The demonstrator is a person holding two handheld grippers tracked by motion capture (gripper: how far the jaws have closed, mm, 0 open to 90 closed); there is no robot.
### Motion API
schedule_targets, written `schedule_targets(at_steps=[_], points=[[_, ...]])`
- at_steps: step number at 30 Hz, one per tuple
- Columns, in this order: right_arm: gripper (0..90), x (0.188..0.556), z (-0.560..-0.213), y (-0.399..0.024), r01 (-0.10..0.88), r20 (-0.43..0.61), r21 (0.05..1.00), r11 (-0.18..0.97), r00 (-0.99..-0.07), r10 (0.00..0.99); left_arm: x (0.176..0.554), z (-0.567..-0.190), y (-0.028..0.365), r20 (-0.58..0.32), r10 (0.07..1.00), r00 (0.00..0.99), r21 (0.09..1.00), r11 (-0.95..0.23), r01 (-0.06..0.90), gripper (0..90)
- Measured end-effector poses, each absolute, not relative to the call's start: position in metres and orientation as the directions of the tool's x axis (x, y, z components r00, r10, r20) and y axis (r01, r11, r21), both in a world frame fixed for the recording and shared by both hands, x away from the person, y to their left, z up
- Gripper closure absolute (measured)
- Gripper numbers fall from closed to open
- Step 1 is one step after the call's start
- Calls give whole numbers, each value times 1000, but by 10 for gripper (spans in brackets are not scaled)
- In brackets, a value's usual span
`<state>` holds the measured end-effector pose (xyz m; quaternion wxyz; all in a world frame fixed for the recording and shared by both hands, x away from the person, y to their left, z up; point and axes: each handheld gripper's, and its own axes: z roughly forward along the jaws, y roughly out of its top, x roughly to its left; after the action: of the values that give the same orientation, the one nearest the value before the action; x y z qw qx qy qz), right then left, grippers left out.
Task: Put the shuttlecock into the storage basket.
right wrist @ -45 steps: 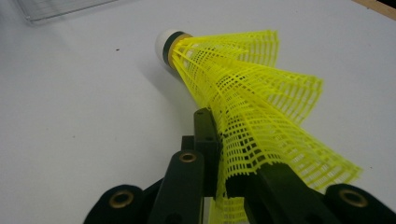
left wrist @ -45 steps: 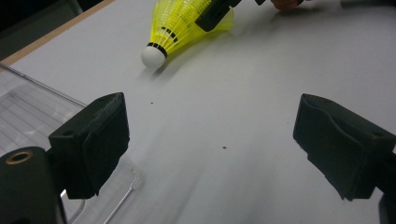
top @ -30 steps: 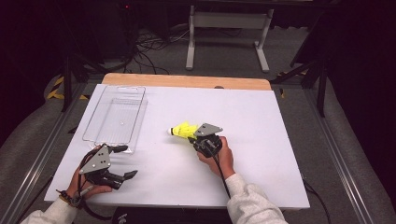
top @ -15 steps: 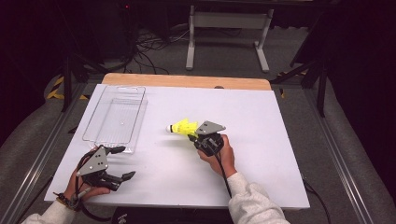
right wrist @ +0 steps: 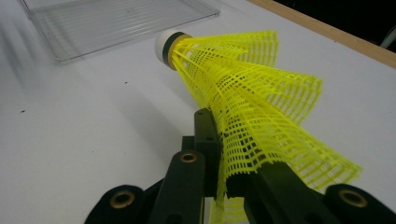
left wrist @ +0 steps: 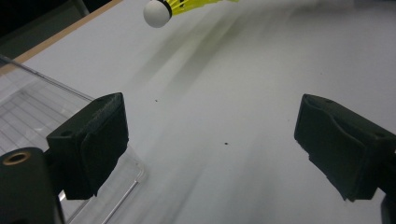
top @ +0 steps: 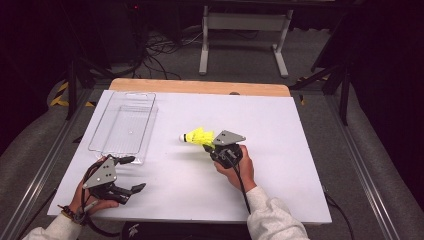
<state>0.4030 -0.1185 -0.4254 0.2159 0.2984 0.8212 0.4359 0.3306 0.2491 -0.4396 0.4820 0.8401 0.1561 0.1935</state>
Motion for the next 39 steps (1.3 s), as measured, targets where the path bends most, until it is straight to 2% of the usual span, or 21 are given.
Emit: schedule_targets(at_steps=[39], points=[[879, 395, -403, -124, 261, -77, 886, 383, -733, 676, 326, -436, 253, 190, 485, 853, 882, -467, 69, 90]])
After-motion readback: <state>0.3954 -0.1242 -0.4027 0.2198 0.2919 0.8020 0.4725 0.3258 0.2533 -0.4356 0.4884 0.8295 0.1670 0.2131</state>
